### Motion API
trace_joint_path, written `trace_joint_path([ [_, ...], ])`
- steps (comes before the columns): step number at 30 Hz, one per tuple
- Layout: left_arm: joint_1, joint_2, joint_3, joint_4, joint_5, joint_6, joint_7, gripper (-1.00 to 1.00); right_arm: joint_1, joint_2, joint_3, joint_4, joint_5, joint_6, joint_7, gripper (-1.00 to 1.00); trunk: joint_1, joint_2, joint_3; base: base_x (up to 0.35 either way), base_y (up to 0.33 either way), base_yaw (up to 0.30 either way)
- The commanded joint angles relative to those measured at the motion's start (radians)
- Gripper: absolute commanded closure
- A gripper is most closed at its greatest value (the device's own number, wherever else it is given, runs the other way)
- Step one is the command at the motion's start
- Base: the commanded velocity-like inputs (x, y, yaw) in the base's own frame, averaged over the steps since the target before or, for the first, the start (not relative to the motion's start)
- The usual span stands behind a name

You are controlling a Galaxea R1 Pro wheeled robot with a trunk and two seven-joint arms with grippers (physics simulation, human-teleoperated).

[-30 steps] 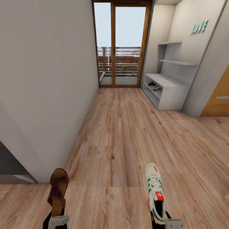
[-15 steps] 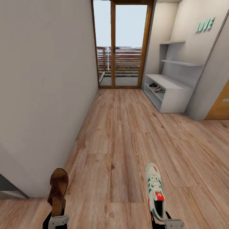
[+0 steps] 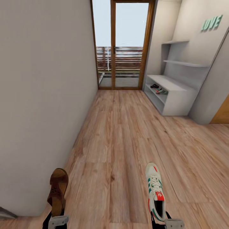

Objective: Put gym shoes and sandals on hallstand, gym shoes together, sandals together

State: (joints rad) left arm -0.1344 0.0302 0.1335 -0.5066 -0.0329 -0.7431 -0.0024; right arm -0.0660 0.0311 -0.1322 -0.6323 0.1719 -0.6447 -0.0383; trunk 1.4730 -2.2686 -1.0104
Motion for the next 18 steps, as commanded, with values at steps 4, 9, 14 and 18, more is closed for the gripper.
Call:
trace_joint_path([
  [4,-0.001,-0.001,0.003,-0.001,-0.006,-0.002,0.001,1.0,-0.001,0.001,-0.004,0.0,0.011,-0.003,-0.005,1.0,0.0,0.0,-0.001,0.339,0.0,0.0],
  [9,-0.001,-0.001,0.003,-0.001,-0.007,-0.002,0.001,1.0,0.0,0.001,-0.004,0.0,0.011,-0.003,-0.005,1.0,0.0,0.0,-0.001,0.339,0.0,0.0],
  [14,-0.001,0.0,0.003,0.0,-0.007,-0.002,0.001,1.0,-0.001,0.001,-0.004,0.0,0.011,-0.003,-0.005,1.0,0.0,0.0,-0.001,0.339,0.0,0.0],
  [18,-0.001,0.0,0.003,0.0,-0.007,-0.002,0.001,1.0,-0.001,0.001,-0.004,0.0,0.011,-0.003,-0.005,1.0,0.0,0.0,-0.001,0.339,0.0,0.0],
])
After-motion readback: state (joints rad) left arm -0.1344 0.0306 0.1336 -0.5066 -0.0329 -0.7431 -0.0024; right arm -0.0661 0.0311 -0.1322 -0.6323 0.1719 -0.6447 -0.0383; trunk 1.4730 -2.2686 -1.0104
